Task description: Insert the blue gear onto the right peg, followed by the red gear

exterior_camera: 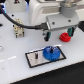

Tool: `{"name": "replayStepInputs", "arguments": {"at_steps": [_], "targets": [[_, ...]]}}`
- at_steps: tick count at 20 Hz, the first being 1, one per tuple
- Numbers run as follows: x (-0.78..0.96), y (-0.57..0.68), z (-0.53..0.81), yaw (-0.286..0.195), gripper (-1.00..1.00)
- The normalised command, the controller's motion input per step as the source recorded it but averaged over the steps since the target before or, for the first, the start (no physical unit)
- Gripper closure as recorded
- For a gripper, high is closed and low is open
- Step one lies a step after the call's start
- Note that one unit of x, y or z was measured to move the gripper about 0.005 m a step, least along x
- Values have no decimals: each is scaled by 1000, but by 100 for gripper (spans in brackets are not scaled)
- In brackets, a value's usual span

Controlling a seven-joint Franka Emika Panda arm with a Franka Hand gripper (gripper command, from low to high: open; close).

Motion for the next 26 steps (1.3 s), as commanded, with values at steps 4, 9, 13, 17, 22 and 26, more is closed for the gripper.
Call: {"name": "replayStepInputs", "arguments": {"at_steps": [4, 9, 13, 17, 22, 26], "targets": [[-447, 512, 33, 0, -100], [-364, 449, -67, 0, -100], [-114, 177, -280, 0, -100], [48, 144, -73, 0, -100], [82, -80, 19, 0, -100], [74, -148, 9, 0, -100]]}}
